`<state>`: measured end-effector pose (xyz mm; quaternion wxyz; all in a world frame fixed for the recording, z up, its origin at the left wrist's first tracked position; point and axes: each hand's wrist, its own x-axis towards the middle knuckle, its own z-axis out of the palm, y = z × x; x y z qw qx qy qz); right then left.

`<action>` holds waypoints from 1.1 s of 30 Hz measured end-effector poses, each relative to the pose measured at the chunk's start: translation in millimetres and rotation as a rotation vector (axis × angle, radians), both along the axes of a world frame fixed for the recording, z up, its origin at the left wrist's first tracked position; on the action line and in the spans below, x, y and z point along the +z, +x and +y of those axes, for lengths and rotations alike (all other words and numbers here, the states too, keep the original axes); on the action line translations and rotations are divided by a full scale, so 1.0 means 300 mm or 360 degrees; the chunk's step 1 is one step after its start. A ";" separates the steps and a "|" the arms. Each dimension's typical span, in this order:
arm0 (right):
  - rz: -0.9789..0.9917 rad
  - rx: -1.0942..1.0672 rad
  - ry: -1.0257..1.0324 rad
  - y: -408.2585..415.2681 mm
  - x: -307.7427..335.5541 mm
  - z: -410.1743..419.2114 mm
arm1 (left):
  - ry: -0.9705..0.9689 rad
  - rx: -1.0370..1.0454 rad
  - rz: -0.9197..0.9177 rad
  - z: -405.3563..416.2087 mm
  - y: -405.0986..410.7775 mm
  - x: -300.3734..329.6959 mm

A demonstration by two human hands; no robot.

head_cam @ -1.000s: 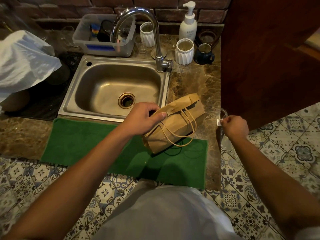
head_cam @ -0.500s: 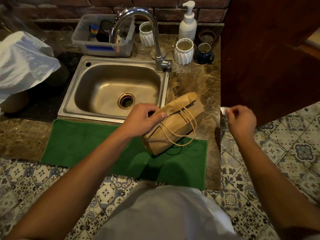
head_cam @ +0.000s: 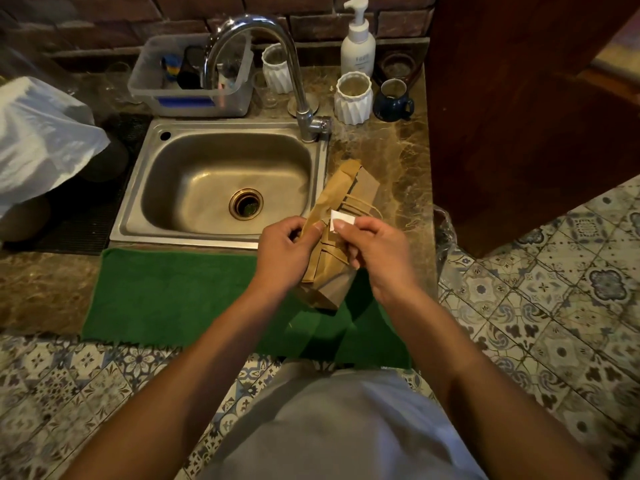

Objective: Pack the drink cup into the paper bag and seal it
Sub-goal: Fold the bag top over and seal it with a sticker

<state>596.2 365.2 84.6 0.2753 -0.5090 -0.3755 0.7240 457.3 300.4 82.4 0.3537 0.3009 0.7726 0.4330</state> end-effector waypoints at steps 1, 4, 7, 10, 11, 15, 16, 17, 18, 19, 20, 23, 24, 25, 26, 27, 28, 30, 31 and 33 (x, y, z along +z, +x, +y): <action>-0.0010 -0.0020 -0.0025 -0.014 -0.007 0.001 | 0.0005 0.0006 0.0000 -0.002 0.004 0.001; -0.0045 -0.0029 -0.0023 -0.033 -0.025 0.011 | 0.0029 0.0028 -0.0001 -0.010 0.007 0.002; -0.0123 0.0012 -0.0003 -0.050 -0.031 0.022 | 0.0040 0.0057 0.0007 -0.014 0.010 0.006; -0.0125 -0.0002 -0.0004 -0.057 -0.035 0.032 | 0.0038 0.0084 0.0008 -0.014 0.016 0.004; -0.0135 -0.0006 -0.0002 -0.059 -0.037 0.035 | 0.0038 0.0092 0.0009 -0.014 0.019 0.002; -0.0123 0.0046 -0.0036 -0.055 -0.030 0.040 | 0.0027 0.0138 -0.0039 -0.015 0.021 -0.002; -0.0115 0.0066 -0.0040 -0.052 -0.029 0.041 | 0.0018 0.0141 -0.0048 -0.016 0.020 -0.002; -0.0110 0.0085 -0.0044 -0.047 -0.027 0.044 | 0.0011 0.0142 -0.0053 -0.016 0.019 -0.003; -0.0112 0.0104 -0.0045 -0.042 -0.026 0.046 | 0.0009 0.0142 -0.0060 -0.017 0.018 -0.003; -0.0130 0.0123 -0.0041 -0.039 -0.026 0.049 | 0.0008 0.0142 -0.0066 -0.017 0.018 -0.003; -0.0164 0.0142 -0.0030 -0.038 -0.026 0.052 | 0.0007 0.0140 -0.0072 -0.018 0.018 -0.002; -0.0272 0.0176 0.0009 -0.042 -0.029 0.061 | 0.0001 0.0130 -0.0073 -0.020 0.021 -0.001; -0.0291 0.0185 0.0015 -0.046 -0.029 0.063 | 0.0000 0.0125 -0.0066 -0.021 0.021 -0.001; -0.0308 0.0192 0.0018 -0.050 -0.029 0.064 | 0.0003 0.0120 -0.0059 -0.021 0.021 0.000; -0.0323 0.0196 0.0019 -0.053 -0.030 0.065 | 0.0009 0.0114 -0.0052 -0.022 0.021 0.001; -0.0340 0.0196 0.0022 -0.056 -0.031 0.066 | 0.0018 0.0105 -0.0046 -0.023 0.022 0.002; -0.0359 0.0197 0.0028 -0.058 -0.033 0.067 | 0.0030 0.0091 -0.0039 -0.024 0.023 0.003; -0.0387 0.0209 0.0044 -0.059 -0.035 0.066 | 0.0052 0.0062 -0.0026 -0.029 0.026 0.004; -0.0396 0.0226 0.0055 -0.058 -0.035 0.065 | 0.0058 0.0053 -0.0020 -0.032 0.028 0.005; -0.0431 0.0270 0.0082 -0.055 -0.036 0.062 | 0.0061 0.0036 -0.0006 -0.037 0.027 0.006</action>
